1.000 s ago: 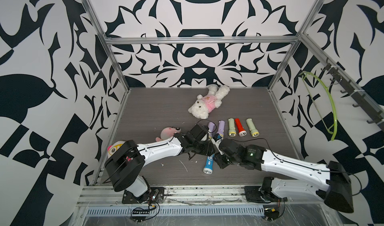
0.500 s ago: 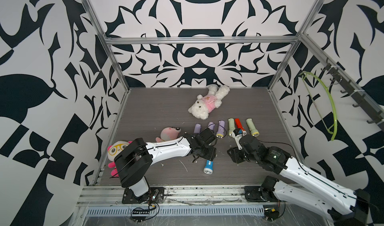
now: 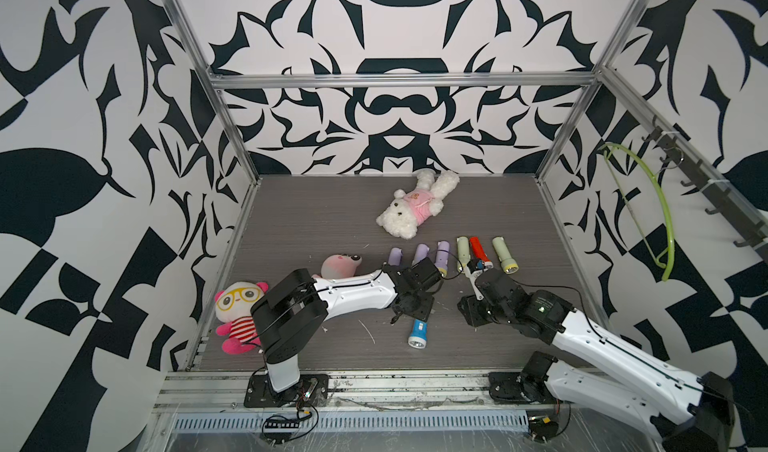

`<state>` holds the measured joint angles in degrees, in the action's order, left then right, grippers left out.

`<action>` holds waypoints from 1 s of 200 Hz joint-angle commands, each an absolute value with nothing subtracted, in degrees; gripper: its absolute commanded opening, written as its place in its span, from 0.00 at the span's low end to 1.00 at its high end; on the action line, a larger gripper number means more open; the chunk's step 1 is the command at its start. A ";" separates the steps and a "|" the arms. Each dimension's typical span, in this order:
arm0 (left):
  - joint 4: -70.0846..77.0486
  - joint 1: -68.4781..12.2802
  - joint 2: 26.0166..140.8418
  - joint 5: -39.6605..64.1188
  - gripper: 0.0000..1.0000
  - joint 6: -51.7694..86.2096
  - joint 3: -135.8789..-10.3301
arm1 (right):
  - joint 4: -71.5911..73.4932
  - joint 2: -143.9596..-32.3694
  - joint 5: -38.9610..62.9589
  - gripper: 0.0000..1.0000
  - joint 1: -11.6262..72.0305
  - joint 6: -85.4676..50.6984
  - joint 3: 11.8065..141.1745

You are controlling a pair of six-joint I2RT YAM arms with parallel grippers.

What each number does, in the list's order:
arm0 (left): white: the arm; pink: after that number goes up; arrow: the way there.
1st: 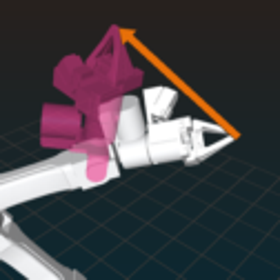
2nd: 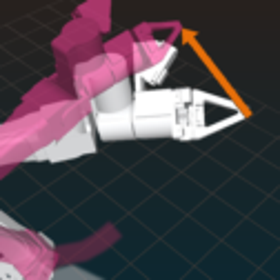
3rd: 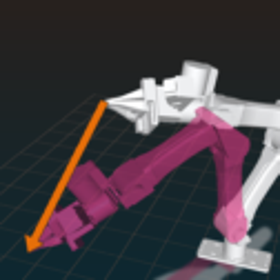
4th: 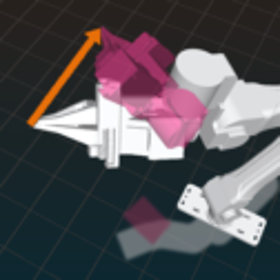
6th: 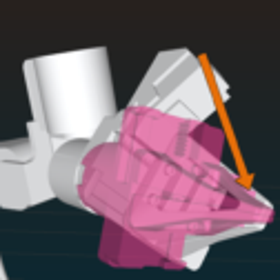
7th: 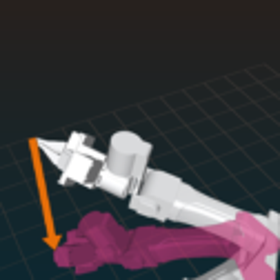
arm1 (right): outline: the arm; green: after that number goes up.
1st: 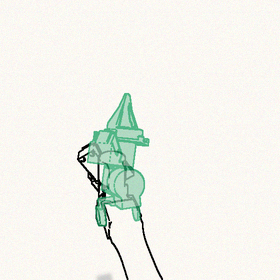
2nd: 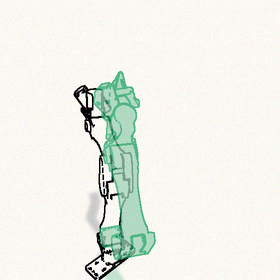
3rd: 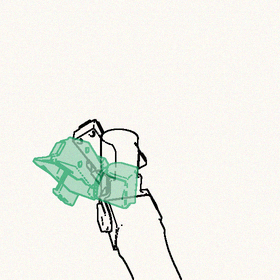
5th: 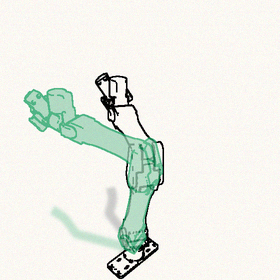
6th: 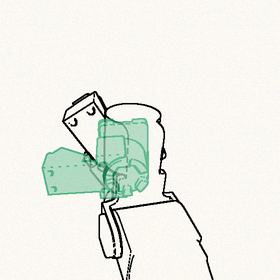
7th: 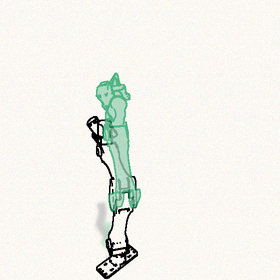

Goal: Close the plug at the bottom of the flashlight
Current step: Pick up the flashlight from the center of the board.

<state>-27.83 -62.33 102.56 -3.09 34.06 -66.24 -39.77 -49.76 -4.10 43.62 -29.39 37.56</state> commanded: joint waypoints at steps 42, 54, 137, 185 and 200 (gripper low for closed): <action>-31.44 -63.71 106.49 -4.17 0.60 32.88 -69.50 | -39.71 -48.76 -4.74 0.48 42.54 -29.35 37.18; -32.09 -63.80 107.05 -4.73 0.60 32.72 -69.91 | -39.72 -48.78 -4.83 0.48 42.45 -29.36 37.10; -32.54 -65.07 109.12 -6.59 0.54 32.79 -70.47 | -39.81 -49.98 -5.27 0.48 41.51 -29.44 37.35; -28.04 -65.14 103.65 -8.26 0.29 31.71 -66.53 | -39.26 -51.15 -4.86 0.49 40.87 -29.62 37.75; -26.44 -65.16 101.49 -9.15 0.28 29.73 -65.47 | -39.29 -51.57 -4.73 0.48 40.67 -29.62 38.18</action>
<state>-28.60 -65.01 106.04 -7.05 32.49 -67.37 -39.66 -51.13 -4.21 41.12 -29.56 37.30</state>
